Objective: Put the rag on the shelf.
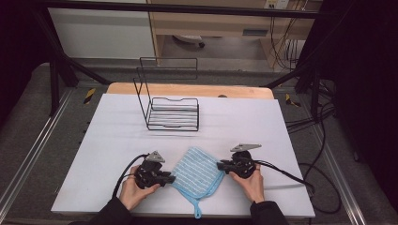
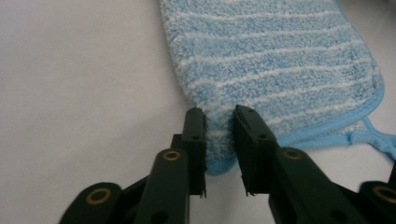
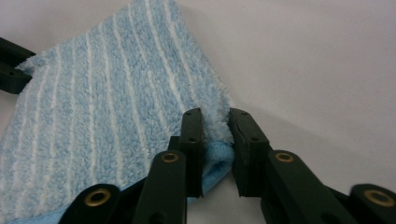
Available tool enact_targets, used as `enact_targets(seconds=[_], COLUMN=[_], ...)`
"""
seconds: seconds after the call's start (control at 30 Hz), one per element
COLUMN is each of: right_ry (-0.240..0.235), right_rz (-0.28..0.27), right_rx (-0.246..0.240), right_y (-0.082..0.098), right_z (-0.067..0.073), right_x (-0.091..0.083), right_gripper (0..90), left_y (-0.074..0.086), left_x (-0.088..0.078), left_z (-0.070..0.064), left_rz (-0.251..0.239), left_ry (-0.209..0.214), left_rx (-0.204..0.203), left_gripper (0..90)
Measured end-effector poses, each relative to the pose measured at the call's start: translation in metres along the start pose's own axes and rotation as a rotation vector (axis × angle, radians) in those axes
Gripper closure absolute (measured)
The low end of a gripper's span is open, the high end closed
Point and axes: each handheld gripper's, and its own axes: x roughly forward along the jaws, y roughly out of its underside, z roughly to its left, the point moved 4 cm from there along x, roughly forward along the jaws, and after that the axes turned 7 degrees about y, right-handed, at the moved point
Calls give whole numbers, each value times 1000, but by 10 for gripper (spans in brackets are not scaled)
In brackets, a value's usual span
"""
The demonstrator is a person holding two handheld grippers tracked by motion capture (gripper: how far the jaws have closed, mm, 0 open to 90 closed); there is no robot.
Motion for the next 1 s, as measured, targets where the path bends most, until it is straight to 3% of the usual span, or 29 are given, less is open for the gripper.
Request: enact_targets(seconds=[0.13,0.27,0.53,0.8,1.0], right_ry=[8,20,-5,-31,-27], right_rz=[-17,-16,-38,-51,-51], right_rx=[-38,-77,-137,-168,-173], right_y=[-10,-18,-43,-59,-58], right_z=[3,6,13,25,23], right_x=[4,8,25,46,53], right_gripper=[821,823,824,820,809], left_y=[1,5,14,22,22], left_x=[-2,-5,-12,-16,-14], left_z=[-3,-6,-15,-19,-19], left_rz=[-9,-20,-37,-53,-54], left_ry=[-11,-23,-40,-60,-64], left_rx=[-14,-30,-44,-51,-40], left_gripper=[836,844,844,834,807])
